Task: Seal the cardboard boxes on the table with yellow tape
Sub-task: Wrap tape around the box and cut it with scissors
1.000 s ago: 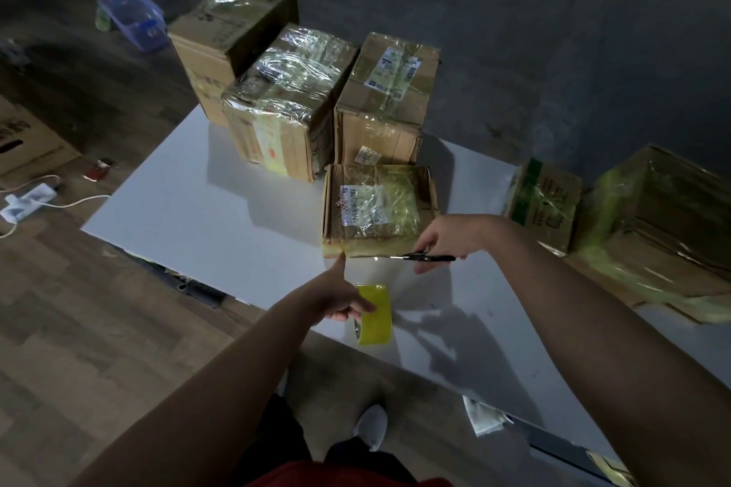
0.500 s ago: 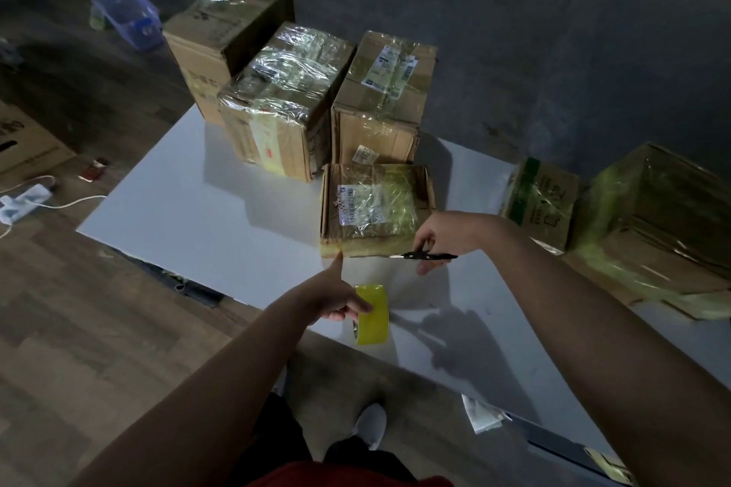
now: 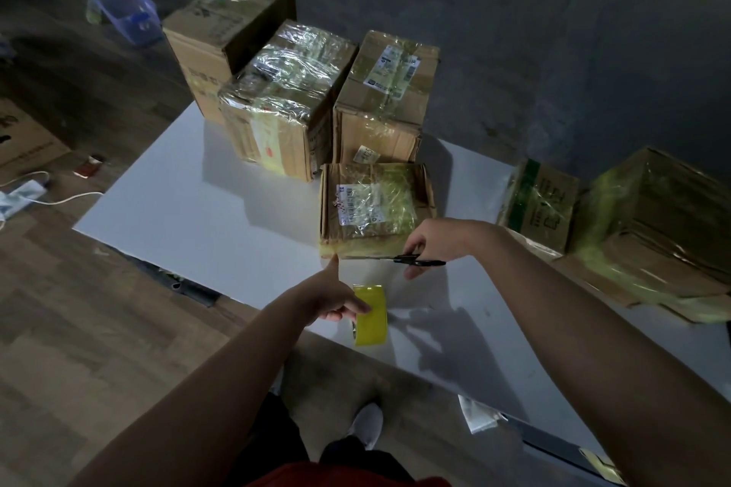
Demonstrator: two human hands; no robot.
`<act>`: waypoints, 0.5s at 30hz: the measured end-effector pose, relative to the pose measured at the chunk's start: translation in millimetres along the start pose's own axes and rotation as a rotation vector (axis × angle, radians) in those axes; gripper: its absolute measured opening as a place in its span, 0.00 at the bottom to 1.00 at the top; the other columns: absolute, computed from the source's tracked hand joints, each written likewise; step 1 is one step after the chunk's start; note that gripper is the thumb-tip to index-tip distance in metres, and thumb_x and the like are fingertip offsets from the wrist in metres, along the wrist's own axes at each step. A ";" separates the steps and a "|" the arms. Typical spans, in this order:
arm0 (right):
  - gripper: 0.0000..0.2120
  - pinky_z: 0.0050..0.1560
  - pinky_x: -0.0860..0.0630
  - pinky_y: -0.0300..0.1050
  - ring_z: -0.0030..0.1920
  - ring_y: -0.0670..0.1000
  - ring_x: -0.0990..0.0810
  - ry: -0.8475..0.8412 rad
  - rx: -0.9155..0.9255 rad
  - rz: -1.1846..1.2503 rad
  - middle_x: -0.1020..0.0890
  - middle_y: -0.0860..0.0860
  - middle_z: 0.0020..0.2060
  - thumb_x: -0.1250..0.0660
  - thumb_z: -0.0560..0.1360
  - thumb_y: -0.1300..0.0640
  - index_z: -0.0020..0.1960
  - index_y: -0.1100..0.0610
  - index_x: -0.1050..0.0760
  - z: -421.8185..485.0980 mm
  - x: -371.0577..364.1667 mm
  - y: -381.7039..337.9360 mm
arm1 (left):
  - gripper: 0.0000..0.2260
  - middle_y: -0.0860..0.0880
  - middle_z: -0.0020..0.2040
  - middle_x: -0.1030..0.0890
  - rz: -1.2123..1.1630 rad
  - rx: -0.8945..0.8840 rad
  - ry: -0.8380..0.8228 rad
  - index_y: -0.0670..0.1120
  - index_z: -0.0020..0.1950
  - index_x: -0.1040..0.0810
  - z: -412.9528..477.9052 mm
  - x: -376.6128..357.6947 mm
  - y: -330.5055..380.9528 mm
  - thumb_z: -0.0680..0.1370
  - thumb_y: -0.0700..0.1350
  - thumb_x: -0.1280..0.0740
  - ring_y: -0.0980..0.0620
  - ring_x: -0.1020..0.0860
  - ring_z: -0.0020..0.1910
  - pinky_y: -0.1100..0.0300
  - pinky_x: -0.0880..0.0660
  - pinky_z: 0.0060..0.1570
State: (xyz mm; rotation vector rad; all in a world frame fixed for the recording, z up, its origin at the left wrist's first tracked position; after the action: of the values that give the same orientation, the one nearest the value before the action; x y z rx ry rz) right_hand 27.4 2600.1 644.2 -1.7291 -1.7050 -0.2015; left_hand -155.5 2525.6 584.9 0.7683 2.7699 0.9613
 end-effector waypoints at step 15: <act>0.16 0.27 0.33 0.31 0.31 0.44 0.25 -0.016 -0.009 -0.012 0.19 0.45 0.32 0.22 0.66 0.45 0.49 0.52 0.19 3.4 6.7 -3.0 | 0.55 0.39 0.45 0.17 0.039 -0.004 -0.012 0.49 0.77 0.68 -2.7 -0.9 0.6 0.70 0.34 0.25 0.59 0.24 0.23 0.65 0.28 0.26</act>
State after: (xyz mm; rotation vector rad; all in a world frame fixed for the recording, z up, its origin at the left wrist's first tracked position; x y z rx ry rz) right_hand 24.3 2607.2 646.5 -1.7312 -1.7290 -0.2012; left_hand -155.2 2524.1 587.4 0.8276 2.7515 0.9656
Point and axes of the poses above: each hand's wrist, its own z-axis towards the middle knuckle, its own x-axis out of the back of the hand, y = z × x, the point moved 5 cm from there along z, towards the middle knuckle
